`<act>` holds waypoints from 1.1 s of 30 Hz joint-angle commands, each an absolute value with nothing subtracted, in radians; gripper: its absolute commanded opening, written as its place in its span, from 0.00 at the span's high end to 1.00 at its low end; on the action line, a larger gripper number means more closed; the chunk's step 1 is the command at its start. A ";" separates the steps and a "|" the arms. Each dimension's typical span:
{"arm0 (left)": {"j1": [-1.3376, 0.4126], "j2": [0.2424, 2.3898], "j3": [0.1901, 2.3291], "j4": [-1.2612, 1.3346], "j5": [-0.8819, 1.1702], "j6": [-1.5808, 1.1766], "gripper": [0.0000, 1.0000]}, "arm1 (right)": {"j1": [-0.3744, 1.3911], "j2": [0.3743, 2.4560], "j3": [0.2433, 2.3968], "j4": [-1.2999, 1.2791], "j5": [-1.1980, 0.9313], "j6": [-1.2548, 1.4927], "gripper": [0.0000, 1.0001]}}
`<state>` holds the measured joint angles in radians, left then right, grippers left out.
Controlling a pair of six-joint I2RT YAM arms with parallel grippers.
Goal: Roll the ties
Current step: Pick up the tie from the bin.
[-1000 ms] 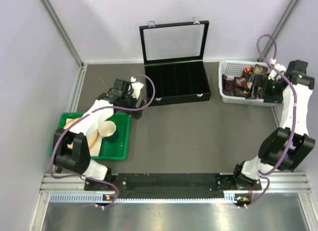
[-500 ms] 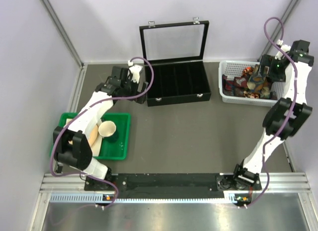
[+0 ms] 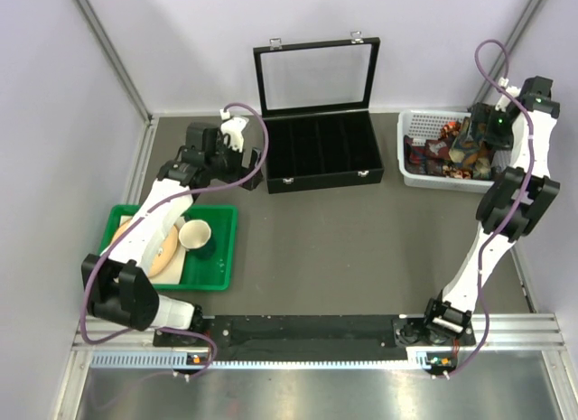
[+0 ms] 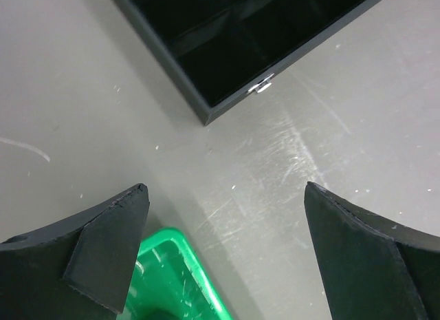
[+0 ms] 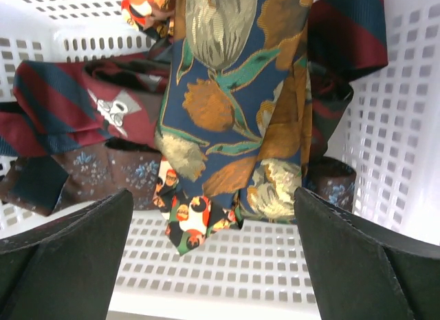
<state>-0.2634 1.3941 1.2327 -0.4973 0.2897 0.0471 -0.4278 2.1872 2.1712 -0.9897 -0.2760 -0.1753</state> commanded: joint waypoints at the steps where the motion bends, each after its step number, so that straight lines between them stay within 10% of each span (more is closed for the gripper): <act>1: -0.264 1.356 1.195 -0.391 0.364 0.049 0.01 | -0.426 2.224 2.250 -0.957 -0.273 -0.184 0.01; 22: -0.264 1.411 1.186 -0.377 0.410 0.032 0.01 | -0.426 2.416 2.379 -0.790 -0.265 -0.138 0.02; 33: -0.262 1.442 1.193 -0.379 0.416 0.026 0.01 | -0.419 2.457 2.419 -0.733 -0.295 -0.110 0.23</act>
